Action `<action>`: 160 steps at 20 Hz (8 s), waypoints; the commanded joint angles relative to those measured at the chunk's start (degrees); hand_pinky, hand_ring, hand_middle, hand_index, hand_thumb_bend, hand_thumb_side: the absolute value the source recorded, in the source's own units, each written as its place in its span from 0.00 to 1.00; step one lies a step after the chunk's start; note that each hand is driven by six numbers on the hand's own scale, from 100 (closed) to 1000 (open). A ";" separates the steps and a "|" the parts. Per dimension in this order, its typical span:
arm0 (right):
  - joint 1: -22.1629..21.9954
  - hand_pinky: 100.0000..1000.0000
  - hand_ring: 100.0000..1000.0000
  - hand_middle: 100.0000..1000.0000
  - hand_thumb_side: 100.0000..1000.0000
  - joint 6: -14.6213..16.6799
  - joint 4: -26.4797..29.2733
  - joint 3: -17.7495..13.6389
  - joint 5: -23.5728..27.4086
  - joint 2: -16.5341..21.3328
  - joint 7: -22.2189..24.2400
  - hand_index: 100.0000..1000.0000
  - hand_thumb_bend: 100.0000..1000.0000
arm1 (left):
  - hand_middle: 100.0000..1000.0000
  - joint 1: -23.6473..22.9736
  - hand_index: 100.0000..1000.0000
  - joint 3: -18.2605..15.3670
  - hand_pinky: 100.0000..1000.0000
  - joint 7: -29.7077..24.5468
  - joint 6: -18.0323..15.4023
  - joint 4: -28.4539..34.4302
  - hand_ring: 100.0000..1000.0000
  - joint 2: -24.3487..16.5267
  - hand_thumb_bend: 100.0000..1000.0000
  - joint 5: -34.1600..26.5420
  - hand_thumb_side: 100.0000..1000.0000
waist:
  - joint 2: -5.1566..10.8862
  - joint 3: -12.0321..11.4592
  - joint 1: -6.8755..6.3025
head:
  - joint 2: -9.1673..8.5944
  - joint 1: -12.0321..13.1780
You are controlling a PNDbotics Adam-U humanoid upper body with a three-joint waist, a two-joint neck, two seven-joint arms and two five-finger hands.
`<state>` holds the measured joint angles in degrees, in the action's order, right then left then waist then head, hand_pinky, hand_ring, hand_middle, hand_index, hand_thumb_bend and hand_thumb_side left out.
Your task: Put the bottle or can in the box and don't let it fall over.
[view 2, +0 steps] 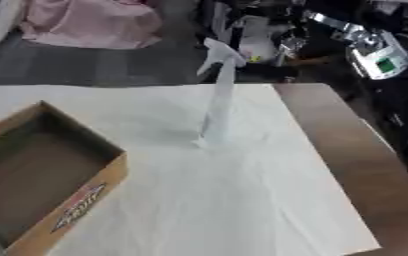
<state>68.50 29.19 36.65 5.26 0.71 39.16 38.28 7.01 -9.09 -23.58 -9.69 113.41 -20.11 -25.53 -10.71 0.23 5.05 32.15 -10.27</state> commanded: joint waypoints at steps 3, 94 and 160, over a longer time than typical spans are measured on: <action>1.78 0.81 1.00 1.00 0.34 13.60 2.74 1.05 2.19 0.34 13.69 1.00 0.00 | 0.74 0.48 0.92 -0.68 0.58 -0.25 0.12 1.18 0.91 -0.71 0.05 -0.03 0.72 | 0.45 -0.29 -0.05 | 0.36 -0.73; -3.21 0.76 1.00 0.89 0.13 15.62 12.33 8.43 1.72 -1.29 13.69 0.93 0.14 | 0.72 1.41 0.91 -1.44 0.59 -2.05 2.82 1.18 0.91 0.29 0.06 1.17 0.74 | -1.52 -1.93 1.91 | 0.69 -4.24; -2.92 0.00 0.84 0.21 0.03 1.74 12.48 5.72 7.96 -0.83 13.69 0.36 0.08 | 0.71 1.71 0.91 -1.81 0.59 -2.90 3.20 1.18 0.91 0.60 0.06 1.16 0.74 | -0.91 -2.51 1.79 | 1.20 -5.26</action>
<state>64.06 23.28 47.93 11.80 8.02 36.01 44.19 8.14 -10.45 -26.49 -6.32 113.41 -19.05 -24.14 -12.98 -2.38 7.29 33.21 -15.30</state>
